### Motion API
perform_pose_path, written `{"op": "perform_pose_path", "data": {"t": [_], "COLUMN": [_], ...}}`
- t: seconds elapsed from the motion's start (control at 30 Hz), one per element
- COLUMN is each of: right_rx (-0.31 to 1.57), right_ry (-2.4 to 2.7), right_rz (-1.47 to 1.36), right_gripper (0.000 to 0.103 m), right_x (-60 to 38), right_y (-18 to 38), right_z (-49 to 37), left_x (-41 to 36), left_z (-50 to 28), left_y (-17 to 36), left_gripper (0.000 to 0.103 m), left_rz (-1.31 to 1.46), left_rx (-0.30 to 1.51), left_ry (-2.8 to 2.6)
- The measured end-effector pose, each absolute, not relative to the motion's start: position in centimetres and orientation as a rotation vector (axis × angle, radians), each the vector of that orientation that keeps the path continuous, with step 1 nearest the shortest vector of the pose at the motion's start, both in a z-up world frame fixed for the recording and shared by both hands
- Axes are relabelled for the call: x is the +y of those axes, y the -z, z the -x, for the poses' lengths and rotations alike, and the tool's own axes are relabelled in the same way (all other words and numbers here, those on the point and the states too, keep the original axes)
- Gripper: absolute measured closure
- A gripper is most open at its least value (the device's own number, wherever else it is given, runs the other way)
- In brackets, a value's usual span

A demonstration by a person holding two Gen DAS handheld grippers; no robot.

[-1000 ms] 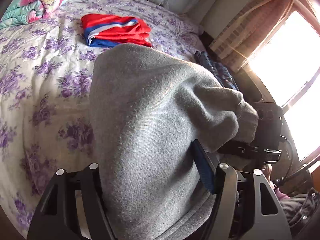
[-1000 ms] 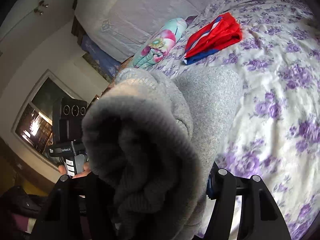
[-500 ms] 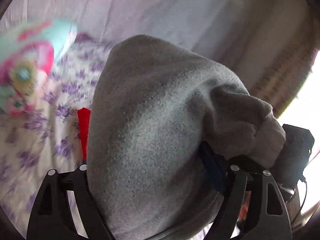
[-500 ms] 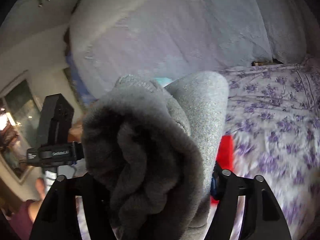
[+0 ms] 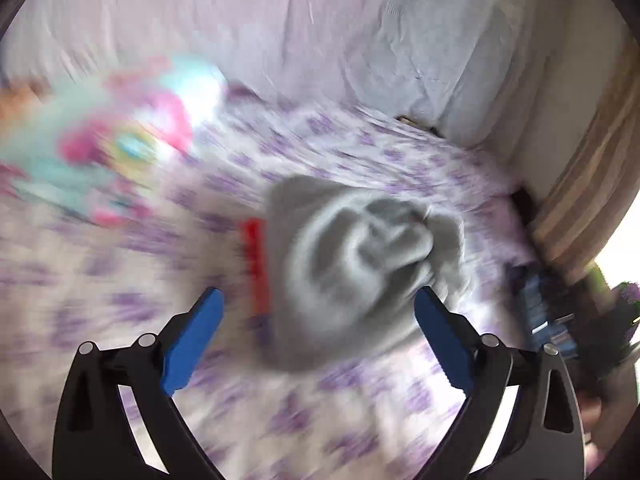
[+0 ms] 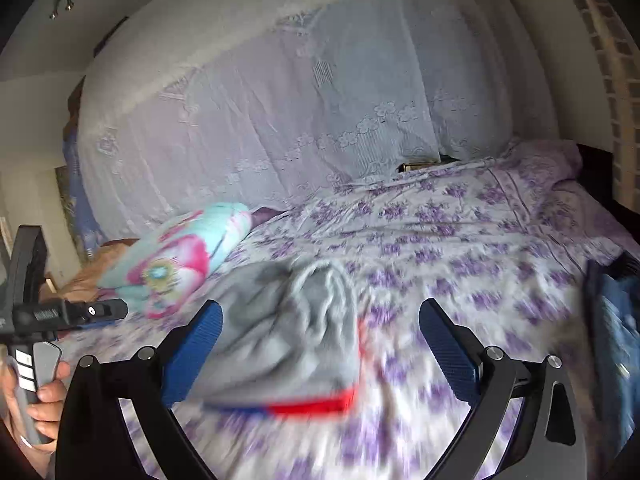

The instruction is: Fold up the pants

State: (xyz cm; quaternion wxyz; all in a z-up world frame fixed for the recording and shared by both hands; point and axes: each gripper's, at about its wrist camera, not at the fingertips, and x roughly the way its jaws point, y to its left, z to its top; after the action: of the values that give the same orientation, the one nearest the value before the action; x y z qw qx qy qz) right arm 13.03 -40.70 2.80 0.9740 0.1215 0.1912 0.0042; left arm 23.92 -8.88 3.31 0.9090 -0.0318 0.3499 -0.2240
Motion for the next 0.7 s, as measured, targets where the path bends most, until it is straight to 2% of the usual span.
{"op": "perform_pose_path", "data": {"t": [0.03,0.17,0.27,0.47,0.7], "right_rx": [0.392,0.413,0.423,0.400,0.409], "right_ry": [-0.029,-0.064,-0.049,-0.021,-0.006], "right_rz": [-0.243,-0.173,-0.109,-0.091,-0.106], "right_gripper": [0.004,0.004,0.004,0.004,0.004], "right_x": [-40.5,-37.7,-35.7,-34.7,-34.8], "right_y": [-3.0,-2.9,-1.7,0.2,0.6], "right_z": [-10.7,-2.1,3.6,10.0,13.0], "left_x": [-8.9,-8.0,-6.9,-5.4,-4.6], "left_z": [-21.8,-10.6,-5.2,0.6,2.8], "left_y": [-3.7,-4.0,-2.3,0.2,0.1], "left_gripper": [0.005,0.005,0.005,0.005,0.005], "left_rz": [0.017,-0.177,-0.194,-0.194,-0.159], "left_rx": [0.692,0.549,0.575,0.571,0.593], "left_ry": [0.437,0.235,0.207,0.137,0.154]}}
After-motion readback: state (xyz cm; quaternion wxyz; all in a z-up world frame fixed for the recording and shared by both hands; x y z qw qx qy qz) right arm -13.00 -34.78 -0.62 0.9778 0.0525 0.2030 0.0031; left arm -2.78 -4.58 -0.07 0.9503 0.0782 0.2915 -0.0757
